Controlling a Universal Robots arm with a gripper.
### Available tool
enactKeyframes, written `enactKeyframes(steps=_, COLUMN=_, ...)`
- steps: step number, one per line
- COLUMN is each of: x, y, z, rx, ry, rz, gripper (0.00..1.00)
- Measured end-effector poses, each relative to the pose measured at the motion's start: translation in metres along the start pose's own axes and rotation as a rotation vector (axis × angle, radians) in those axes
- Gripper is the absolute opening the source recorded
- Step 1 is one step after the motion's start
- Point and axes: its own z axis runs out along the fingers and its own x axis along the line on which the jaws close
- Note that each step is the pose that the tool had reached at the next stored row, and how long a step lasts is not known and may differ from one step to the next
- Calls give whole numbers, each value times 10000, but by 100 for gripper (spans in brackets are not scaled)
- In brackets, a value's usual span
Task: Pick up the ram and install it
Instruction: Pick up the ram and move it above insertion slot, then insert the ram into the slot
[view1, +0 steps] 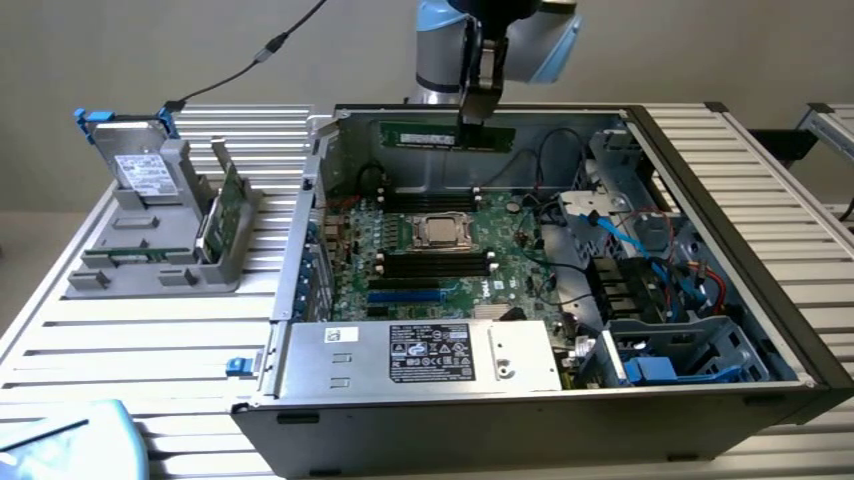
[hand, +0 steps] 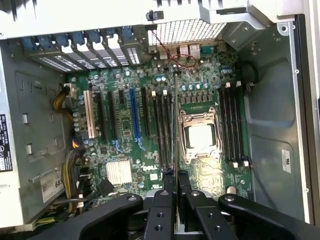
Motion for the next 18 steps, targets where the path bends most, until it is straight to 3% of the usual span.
enactKeyframes(steps=6, x=1, y=0, z=16, rx=-10, ry=18, rz=-376, gripper=14)
enactKeyframes(steps=18, x=1, y=-1, z=17, rx=-10, ry=17, rz=-378, gripper=14)
